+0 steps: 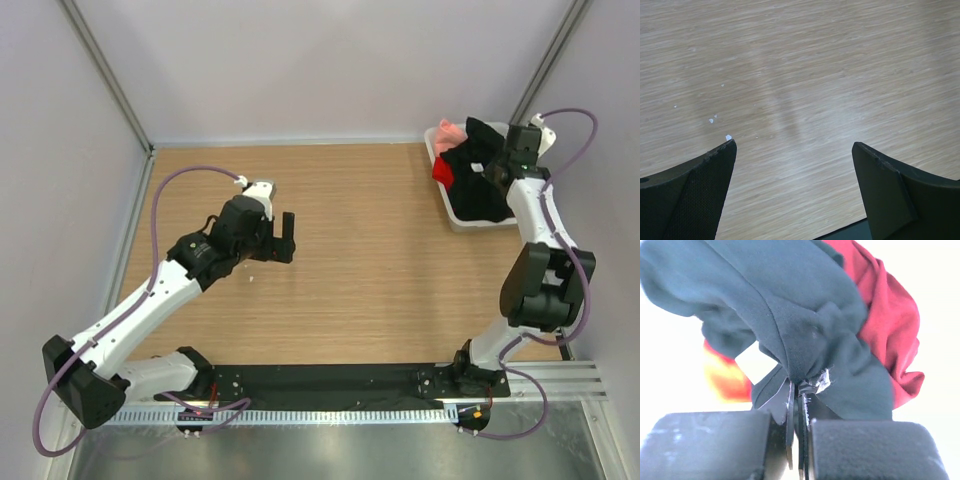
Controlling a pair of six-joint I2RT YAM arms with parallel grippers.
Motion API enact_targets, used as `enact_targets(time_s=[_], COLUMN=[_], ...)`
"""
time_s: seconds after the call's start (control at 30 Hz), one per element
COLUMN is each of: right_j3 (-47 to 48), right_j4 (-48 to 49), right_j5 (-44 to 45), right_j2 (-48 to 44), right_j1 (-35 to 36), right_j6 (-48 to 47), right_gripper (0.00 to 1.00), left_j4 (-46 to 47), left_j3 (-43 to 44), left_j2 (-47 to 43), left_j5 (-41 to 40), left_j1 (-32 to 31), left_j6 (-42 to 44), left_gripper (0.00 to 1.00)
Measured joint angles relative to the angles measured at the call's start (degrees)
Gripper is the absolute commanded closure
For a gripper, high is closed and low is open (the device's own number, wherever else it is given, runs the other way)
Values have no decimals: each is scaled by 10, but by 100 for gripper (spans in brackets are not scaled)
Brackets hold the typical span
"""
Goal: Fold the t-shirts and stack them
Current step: Grab the tshirt from the pile, then move the tshirt to the center of the board
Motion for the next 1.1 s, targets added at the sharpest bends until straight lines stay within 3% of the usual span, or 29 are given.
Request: enact_targets(time_s=[0.1, 0.33, 0.47, 0.63, 0.77, 0.87, 0.97, 1.1], right_j3=[35, 221, 251, 62, -139, -263, -327, -313], right_j4=[-45, -107, -110, -75, -93, -111, -155, -185], right_j5=[-33, -203, -311, -423, -433, -418, -398, -342], right_j2=[-51, -188, -256, -365, -402, -378, -374, -381], right_j1=[0, -1, -2, 29, 120, 213, 250, 251], right_j6=[-3, 38, 96, 159, 164, 161, 151, 130], right_gripper=[99, 99, 99, 99, 98, 99, 99, 99], left_j4=[1, 1, -11, -30, -49, -49, -35, -3], left_j3=[0, 8, 41, 70, 64, 39, -7, -55], left_j2=[-9, -46, -52, -70, -87, -98, -99, -50], left_j5=[9, 15, 16, 35, 46, 68, 117, 204], left_j1=[0, 3, 29, 84, 97, 98, 98, 96], left_j6=[-4, -15, -22, -42, -55, -68, -77, -95], left_gripper=[2, 1, 1, 1, 1, 3, 6, 12])
